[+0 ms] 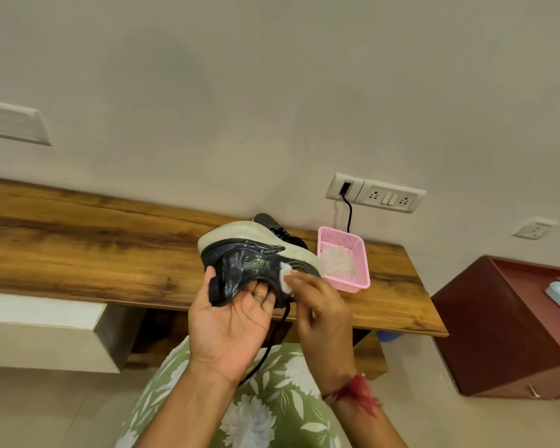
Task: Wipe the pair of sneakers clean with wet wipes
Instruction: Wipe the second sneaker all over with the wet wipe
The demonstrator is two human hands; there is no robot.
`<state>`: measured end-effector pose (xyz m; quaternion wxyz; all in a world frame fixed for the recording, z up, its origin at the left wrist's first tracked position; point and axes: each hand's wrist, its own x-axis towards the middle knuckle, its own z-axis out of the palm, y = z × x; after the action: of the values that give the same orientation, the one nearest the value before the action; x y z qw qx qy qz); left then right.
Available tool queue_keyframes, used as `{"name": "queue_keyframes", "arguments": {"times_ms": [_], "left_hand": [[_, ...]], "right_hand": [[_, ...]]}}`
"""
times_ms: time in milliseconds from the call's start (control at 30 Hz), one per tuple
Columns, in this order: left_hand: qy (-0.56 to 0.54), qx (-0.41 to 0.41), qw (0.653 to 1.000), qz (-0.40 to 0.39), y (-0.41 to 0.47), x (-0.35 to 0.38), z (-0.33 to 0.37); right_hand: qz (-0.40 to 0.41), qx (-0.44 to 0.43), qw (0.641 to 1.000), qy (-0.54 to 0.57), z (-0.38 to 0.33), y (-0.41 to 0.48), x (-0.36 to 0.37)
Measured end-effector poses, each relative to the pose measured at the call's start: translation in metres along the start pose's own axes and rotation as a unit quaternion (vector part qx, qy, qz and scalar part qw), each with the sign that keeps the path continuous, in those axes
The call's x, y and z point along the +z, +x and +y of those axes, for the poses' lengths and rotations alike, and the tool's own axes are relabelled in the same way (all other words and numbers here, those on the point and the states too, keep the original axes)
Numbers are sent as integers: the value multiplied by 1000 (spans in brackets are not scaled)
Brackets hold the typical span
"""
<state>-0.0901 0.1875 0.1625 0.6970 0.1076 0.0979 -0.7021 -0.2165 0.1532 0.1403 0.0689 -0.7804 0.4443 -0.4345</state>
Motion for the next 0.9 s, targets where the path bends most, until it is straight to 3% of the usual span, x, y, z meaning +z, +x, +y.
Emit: {"name": "queue_keyframes", "arguments": {"times_ms": [100,267,400,567,700,900], "left_hand": [[-16,-1,1000,2,-2,4,-3],[-23,12,998,-53,-1,0,8],[-38,1,996,-80,-4,1,5],[-53,9,994,-93,-3,1,7],[-59,-2,996,-67,-5,2,1],[-68,-3,995,-74,-3,0,5]], "right_hand": [[40,56,997,31,1,1,4],[50,-18,998,41,-15,-8,5],[80,55,994,40,0,4,3],[58,-23,997,42,-28,-3,3],[91,43,994,33,-6,2,4],[57,-11,998,14,-20,-10,1]]}}
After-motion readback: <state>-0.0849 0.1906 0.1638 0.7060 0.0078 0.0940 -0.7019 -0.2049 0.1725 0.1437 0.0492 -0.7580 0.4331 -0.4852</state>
